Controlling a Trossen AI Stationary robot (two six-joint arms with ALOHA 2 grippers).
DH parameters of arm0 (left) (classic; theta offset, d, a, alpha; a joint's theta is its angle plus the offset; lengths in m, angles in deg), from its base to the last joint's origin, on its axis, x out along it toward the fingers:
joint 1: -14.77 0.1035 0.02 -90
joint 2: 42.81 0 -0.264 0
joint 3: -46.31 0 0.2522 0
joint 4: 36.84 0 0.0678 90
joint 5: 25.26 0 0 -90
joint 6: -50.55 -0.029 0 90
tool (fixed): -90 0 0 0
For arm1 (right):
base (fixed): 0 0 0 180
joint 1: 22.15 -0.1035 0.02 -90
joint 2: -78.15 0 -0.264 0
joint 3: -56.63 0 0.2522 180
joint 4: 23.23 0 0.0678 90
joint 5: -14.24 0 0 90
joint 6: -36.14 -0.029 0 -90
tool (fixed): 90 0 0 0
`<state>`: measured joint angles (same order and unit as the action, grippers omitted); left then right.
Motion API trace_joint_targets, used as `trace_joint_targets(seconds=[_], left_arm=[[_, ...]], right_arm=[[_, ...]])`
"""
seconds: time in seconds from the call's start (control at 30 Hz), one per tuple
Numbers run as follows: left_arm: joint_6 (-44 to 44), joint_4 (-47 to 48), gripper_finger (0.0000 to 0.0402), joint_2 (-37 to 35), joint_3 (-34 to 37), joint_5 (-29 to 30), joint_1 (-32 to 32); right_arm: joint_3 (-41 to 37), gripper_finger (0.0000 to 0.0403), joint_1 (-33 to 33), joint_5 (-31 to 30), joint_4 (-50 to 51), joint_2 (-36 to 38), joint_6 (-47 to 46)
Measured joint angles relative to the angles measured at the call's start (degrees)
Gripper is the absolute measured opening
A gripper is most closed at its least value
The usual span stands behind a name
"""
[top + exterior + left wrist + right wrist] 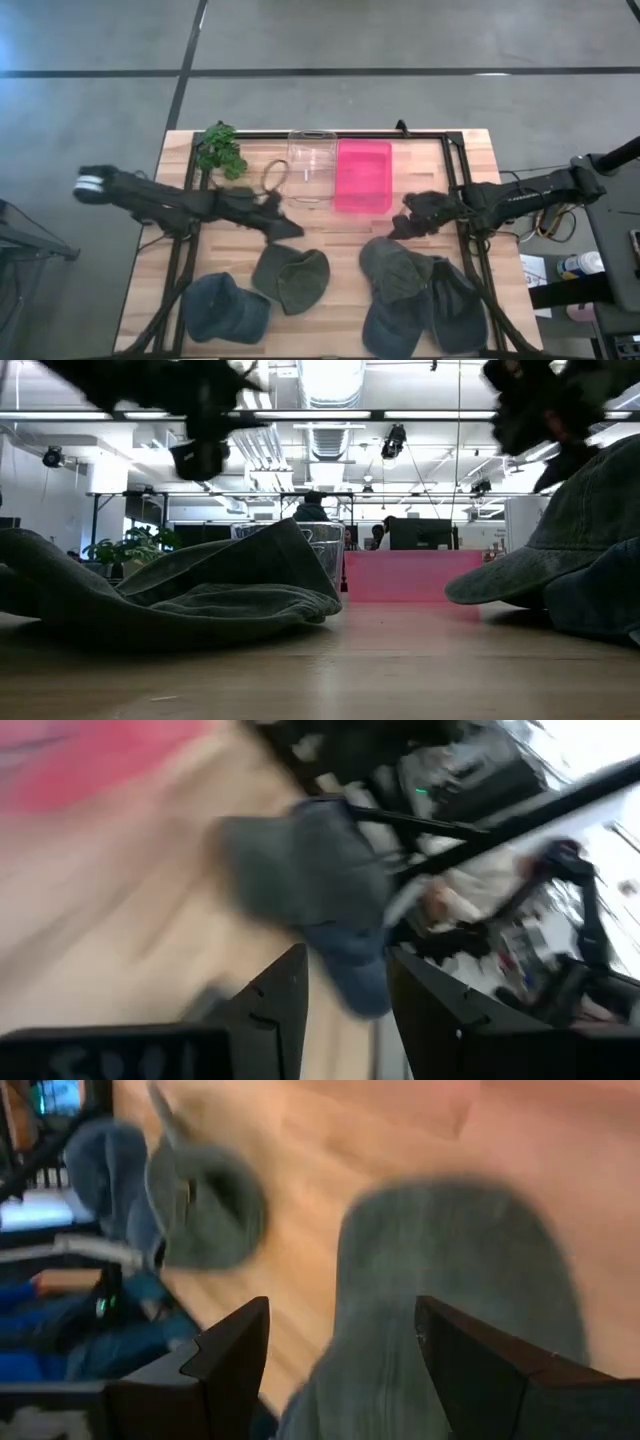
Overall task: Pick & Place hat
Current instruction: Put the right black cap into the transparent bin
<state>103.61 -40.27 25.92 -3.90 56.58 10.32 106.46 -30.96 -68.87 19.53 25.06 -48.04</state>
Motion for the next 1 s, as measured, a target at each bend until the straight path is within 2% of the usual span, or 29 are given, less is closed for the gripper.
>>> trace_joint_targets(seconds=[0.1,0.27,0.4,0.5,0.6,0.8,1.0], left_arm=[[-1.2,1.8,0.0131,10.9,-8.6,-0.1,-1.4],[-3.6,2.4,0.0131,24.6,-23.2,0.2,-1.7],[-5.5,11.4,0.0131,34.6,-33.0,0.0,-0.4],[-6.6,20.5,0.0131,40.5,-40.8,0.1,0.9],[-7.9,28.6,0.0131,46.2,-46.9,0.2,1.9],[-9.5,29.5,0.0131,53.0,-55.1,-2.3,3.1],[-10.6,28.5,0.0131,55.7,-57.1,-6.7,4.0]], right_arm=[[0.0,0.0244,-8.5,-1.9,-1.5,0.9,-6.8],[0.3,0.0244,-23.4,-10.6,-2.5,-0.6,-20.2],[0.3,0.0244,-30.9,-19.1,-2.7,-4.0,-27.2],[0.3,0.0244,-33.3,-23.6,-2.7,-7.3,-30.4],[0.3,0.0244,-34.0,-24.0,-2.8,-11.1,-31.6],[0.2,0.0244,-34.7,-23.0,-4.3,-17.0,-31.8],[-0.7,0.0244,-34.8,-18.6,-4.6,-20.5,-32.6]])
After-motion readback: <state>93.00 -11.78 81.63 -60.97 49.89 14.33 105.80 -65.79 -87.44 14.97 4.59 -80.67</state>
